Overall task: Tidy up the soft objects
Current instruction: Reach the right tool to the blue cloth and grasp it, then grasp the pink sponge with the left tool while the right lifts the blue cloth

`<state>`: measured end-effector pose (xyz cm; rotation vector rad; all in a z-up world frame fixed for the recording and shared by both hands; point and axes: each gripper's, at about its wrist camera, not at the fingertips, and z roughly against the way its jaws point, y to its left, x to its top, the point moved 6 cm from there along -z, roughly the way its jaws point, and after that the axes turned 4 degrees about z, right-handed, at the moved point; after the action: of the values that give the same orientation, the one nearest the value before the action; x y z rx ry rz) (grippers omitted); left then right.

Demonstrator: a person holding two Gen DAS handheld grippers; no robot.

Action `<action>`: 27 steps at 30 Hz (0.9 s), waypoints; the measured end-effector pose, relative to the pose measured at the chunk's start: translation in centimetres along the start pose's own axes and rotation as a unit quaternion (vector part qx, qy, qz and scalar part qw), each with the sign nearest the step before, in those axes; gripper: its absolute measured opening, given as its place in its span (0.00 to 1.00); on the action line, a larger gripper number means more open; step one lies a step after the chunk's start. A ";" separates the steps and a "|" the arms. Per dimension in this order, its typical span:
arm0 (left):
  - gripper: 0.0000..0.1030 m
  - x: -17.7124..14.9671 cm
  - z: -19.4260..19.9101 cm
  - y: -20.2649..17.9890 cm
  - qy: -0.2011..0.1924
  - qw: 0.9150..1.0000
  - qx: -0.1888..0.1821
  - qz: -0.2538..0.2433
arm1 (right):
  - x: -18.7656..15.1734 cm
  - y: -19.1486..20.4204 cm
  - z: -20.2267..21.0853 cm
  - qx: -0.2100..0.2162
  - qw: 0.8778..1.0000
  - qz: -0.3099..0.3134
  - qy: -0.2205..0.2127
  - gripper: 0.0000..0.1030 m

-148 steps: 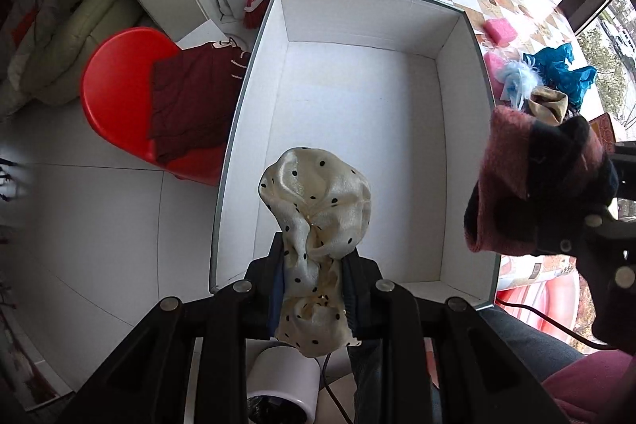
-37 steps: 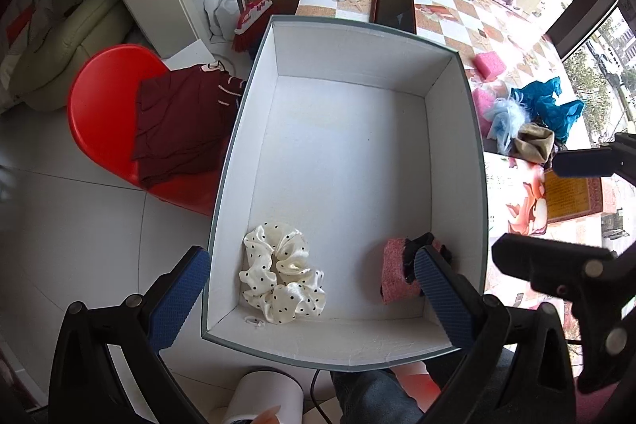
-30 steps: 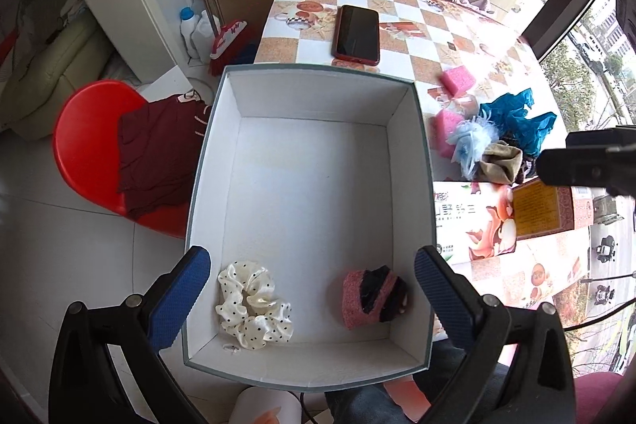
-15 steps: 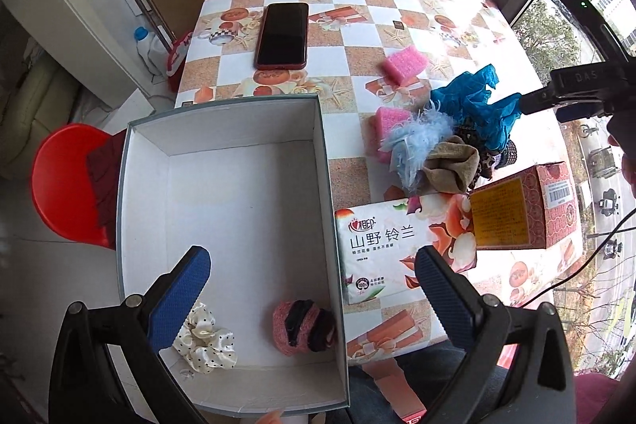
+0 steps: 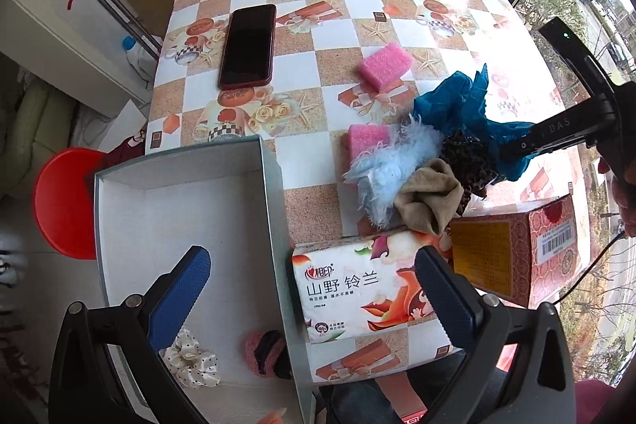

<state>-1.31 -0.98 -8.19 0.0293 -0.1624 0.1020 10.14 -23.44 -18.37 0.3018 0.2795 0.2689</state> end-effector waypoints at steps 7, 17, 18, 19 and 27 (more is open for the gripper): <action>1.00 6.6 -2.2 -4.3 -0.003 0.998 0.004 -0.058 | -2.0 -9.5 2.8 0.000 0.992 -0.115 -0.055 0.33; 1.00 15.4 -10.9 -10.7 0.025 0.991 0.026 -0.130 | -4.7 -17.1 2.6 -0.041 0.980 -0.173 -0.094 0.99; 1.00 16.1 -11.8 -11.0 0.029 0.991 0.027 -0.129 | -4.6 -17.4 2.4 -0.043 0.979 -0.177 -0.094 0.99; 1.00 16.6 -12.6 -11.3 0.035 0.991 0.027 -0.127 | -4.4 -17.8 2.2 -0.048 0.978 -0.181 -0.093 0.99; 1.00 18.8 -17.9 -11.5 0.065 0.992 0.027 -0.101 | -2.8 -19.7 -0.4 -0.099 0.974 -0.182 -0.090 0.99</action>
<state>21.18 -9.91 -23.06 0.0932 -0.0252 -0.0930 11.66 -42.28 -24.52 0.0735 0.1243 -0.0940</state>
